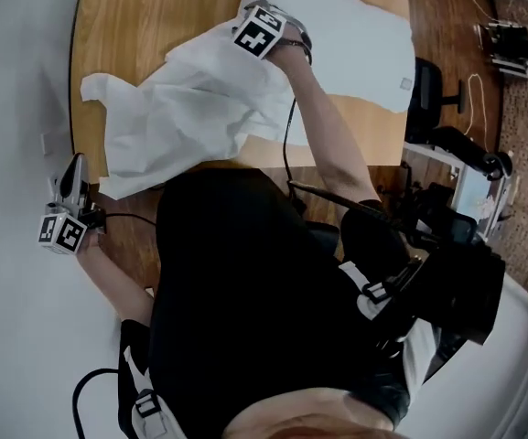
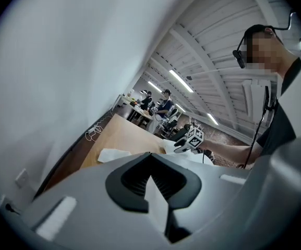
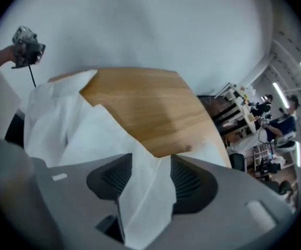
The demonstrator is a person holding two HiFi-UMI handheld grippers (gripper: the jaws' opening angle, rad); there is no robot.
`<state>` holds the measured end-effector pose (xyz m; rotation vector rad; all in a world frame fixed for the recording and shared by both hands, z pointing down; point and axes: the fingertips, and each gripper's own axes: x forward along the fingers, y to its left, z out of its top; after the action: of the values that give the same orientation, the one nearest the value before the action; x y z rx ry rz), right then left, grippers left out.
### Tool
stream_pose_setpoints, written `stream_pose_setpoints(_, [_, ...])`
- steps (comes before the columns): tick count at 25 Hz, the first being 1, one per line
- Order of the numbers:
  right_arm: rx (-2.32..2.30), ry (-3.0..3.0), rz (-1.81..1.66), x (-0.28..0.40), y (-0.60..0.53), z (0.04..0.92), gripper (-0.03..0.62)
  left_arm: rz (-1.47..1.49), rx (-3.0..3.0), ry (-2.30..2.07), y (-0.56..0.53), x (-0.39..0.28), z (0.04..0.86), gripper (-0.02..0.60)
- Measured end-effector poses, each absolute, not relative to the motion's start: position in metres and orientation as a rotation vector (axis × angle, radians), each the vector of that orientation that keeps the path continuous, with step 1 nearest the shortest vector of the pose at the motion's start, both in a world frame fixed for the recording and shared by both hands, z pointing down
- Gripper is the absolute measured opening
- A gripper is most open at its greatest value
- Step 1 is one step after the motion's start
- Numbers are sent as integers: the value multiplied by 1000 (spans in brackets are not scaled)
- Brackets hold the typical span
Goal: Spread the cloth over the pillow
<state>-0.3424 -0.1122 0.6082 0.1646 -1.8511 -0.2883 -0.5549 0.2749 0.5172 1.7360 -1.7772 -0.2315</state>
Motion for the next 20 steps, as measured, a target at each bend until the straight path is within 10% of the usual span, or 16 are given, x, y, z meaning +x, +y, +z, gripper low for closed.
stream_pose_setpoints(5, [41, -1514, -294, -342, -123, 694, 222, -294, 1683, -1846, 312, -561, 521, 3])
stream_pose_setpoints(8, [62, -1531, -284, -347, -125, 681, 18, -278, 1652, -1845, 323, -559, 534, 3])
stream_pose_setpoints(20, [599, -2224, -78, -203, -65, 398, 14, -5, 1755, -1727, 235, -567, 575, 118])
